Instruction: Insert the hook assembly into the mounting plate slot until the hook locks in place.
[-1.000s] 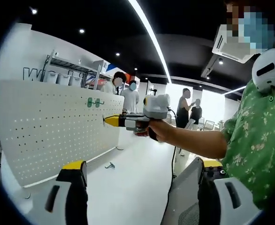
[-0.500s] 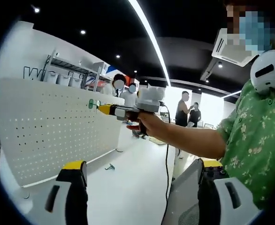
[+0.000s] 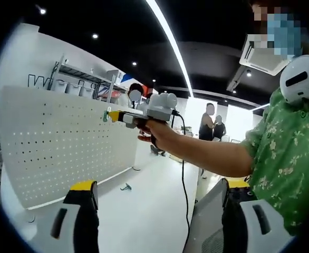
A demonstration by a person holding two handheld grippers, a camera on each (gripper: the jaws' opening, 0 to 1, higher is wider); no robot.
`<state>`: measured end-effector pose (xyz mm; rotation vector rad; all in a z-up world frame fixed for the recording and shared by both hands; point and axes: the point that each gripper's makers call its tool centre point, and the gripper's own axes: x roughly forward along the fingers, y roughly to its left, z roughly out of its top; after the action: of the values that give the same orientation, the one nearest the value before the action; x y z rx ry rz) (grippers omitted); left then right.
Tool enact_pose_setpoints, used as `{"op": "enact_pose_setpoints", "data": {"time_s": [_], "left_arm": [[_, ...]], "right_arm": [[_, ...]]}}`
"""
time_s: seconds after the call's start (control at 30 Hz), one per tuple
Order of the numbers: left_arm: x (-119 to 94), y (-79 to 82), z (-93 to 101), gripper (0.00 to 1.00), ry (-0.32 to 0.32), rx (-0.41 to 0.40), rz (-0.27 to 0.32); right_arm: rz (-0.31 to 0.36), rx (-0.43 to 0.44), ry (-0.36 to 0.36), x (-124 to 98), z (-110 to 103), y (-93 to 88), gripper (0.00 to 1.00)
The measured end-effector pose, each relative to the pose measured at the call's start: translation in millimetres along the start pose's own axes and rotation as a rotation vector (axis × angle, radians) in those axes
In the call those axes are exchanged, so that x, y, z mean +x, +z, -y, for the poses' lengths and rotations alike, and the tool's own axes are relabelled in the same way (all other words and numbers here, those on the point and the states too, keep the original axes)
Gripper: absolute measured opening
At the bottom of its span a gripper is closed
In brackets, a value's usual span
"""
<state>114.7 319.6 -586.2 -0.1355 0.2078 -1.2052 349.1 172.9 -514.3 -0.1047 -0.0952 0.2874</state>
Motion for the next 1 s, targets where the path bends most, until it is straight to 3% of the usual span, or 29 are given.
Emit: {"op": "enact_pose_setpoints", "data": {"time_s": [0.27, 1.0], "left_arm": [[1.9, -2.1, -3.7, 1.00, -0.007, -0.011, -0.004], [3.0, -5.7, -18.1, 0.97, -0.021, -0.034, 0.003]], "right_arm": [[0.024, 0.025, -0.079, 16.7, 16.5, 1.0, 0.01], [0.002, 0.023, -0.149, 44.1, 28.8, -13.3, 0.01]]}}
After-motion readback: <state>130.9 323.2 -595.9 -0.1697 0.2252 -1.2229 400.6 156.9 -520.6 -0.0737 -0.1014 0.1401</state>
